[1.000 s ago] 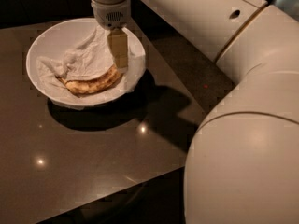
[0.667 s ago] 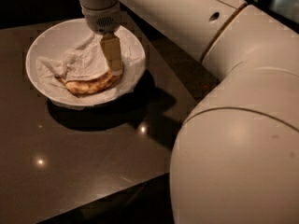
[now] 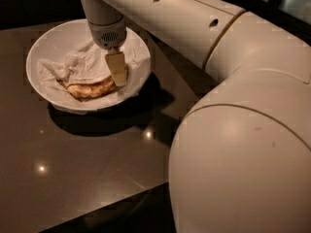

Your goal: Pick banana from white bowl

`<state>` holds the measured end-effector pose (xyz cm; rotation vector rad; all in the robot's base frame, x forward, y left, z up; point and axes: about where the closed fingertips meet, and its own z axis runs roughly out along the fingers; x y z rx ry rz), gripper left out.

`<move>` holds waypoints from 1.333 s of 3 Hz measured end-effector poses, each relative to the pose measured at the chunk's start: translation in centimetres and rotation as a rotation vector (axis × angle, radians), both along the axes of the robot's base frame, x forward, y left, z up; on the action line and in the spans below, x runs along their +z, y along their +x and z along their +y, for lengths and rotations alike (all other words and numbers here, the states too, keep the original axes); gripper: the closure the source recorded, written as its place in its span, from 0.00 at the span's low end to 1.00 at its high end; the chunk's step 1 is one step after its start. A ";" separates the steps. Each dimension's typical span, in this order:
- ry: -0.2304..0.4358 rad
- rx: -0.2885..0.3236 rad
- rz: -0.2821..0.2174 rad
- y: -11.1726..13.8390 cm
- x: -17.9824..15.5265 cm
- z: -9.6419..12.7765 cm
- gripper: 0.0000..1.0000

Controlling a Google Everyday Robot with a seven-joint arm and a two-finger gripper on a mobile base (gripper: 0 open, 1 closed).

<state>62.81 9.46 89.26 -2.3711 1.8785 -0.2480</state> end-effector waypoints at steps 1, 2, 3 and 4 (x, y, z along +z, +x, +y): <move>0.008 -0.025 0.028 -0.2 -0.9 -0.3 0.32; 0.000 -0.020 0.040 -0.1 -1.4 0.0 0.32; -0.016 -0.004 0.035 0.3 -1.5 0.7 0.34; -0.035 0.023 0.027 0.8 -1.6 1.6 0.34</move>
Offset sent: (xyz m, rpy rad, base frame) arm -0.0130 -0.0096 -0.0175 -0.0578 0.0973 -0.0230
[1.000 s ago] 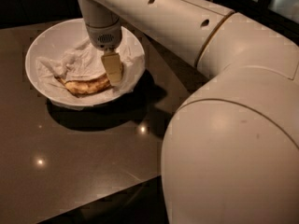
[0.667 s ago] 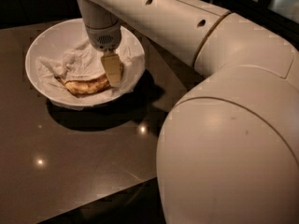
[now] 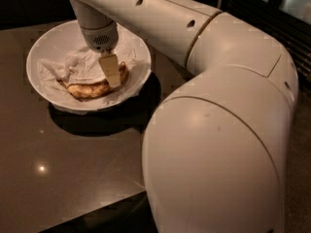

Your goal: Pick banana from white bowl

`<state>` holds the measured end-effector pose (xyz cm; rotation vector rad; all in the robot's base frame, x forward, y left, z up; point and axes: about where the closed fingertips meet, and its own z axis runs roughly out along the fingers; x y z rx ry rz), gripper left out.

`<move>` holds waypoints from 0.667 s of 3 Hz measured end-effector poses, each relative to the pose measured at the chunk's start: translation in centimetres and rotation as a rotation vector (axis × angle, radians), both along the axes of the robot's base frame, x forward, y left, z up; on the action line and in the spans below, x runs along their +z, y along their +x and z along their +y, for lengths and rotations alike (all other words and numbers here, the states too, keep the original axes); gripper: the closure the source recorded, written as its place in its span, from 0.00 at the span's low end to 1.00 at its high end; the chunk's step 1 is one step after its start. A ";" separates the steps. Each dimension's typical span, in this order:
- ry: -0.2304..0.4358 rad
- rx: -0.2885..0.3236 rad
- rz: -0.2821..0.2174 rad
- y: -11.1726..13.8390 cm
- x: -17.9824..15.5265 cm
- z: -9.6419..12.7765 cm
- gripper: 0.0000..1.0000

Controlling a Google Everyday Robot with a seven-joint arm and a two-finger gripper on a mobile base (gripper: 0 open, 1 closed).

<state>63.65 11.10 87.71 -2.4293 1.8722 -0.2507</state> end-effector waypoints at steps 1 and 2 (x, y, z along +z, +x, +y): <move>-0.001 0.017 0.017 0.0 -0.7 0.7 0.34; -0.003 0.038 0.038 -0.2 -1.5 1.4 0.35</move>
Offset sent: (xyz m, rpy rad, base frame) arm -0.0197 0.0067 -0.0200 -0.0637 0.1168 0.0515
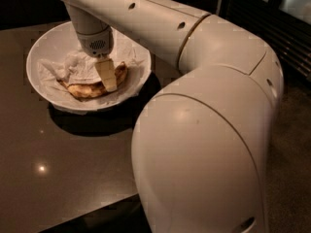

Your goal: Pick banana from white bowl

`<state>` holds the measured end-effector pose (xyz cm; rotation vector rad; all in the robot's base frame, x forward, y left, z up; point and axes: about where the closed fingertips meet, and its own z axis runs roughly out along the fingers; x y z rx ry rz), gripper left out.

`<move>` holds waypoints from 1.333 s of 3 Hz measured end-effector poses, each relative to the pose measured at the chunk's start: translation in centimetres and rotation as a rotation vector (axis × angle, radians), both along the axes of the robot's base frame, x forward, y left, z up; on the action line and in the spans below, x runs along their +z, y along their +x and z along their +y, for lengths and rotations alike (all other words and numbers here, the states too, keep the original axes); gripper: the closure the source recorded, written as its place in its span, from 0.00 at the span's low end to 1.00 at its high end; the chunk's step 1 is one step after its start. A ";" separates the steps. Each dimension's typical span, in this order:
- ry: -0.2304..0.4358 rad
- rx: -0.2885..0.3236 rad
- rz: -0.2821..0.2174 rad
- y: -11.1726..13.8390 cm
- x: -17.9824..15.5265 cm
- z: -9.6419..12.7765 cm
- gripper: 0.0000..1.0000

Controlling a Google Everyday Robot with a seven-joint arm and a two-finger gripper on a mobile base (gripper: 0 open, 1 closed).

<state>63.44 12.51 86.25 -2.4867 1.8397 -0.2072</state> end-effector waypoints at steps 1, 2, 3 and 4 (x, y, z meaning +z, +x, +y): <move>0.000 0.015 0.021 -0.1 -0.7 0.5 0.35; 0.002 0.026 0.044 -0.1 -1.5 0.7 0.35; 0.016 0.021 0.051 0.0 -1.9 0.4 0.54; 0.016 0.021 0.051 0.0 -1.9 0.4 0.78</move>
Offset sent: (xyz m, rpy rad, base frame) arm -0.0161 -0.0056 -0.0199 -0.0539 0.1254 0.0326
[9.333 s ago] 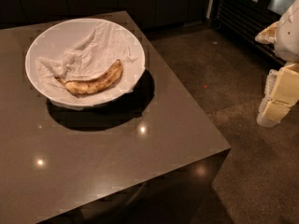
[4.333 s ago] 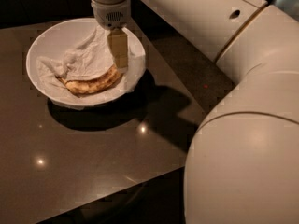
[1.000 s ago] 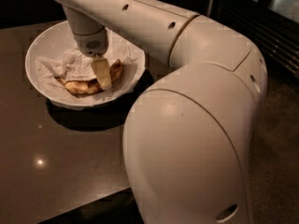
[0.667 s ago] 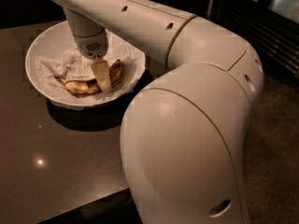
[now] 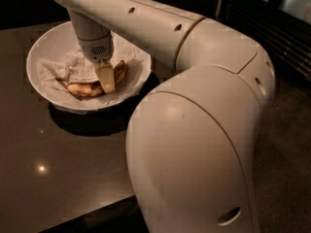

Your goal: Pick banana from white bowl

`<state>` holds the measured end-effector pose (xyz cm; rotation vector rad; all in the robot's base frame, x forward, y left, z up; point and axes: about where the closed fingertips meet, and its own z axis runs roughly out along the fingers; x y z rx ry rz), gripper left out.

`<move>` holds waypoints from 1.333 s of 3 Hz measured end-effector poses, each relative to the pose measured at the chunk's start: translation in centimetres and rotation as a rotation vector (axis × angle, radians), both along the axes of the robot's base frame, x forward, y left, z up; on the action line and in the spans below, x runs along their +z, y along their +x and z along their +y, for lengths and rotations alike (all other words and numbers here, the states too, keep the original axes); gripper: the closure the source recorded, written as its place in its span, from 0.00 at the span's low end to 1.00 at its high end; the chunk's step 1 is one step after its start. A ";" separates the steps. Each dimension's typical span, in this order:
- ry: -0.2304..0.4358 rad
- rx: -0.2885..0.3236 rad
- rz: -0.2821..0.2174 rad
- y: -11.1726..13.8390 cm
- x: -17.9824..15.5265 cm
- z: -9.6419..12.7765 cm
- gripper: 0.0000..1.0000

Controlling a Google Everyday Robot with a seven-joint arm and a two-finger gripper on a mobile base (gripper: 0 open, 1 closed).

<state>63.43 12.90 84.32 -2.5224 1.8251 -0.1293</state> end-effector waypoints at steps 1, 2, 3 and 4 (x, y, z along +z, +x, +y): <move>0.000 0.000 0.000 0.0 0.0 0.0 0.98; 0.059 -0.010 -0.051 -0.9 1.4 -0.8 1.00; 0.158 -0.017 -0.148 -3.7 4.7 -2.9 1.00; 0.225 0.007 -0.224 -6.8 8.2 -4.7 1.00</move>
Offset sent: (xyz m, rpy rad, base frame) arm -0.0370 -0.0353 0.0517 0.1730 -0.1494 -0.0376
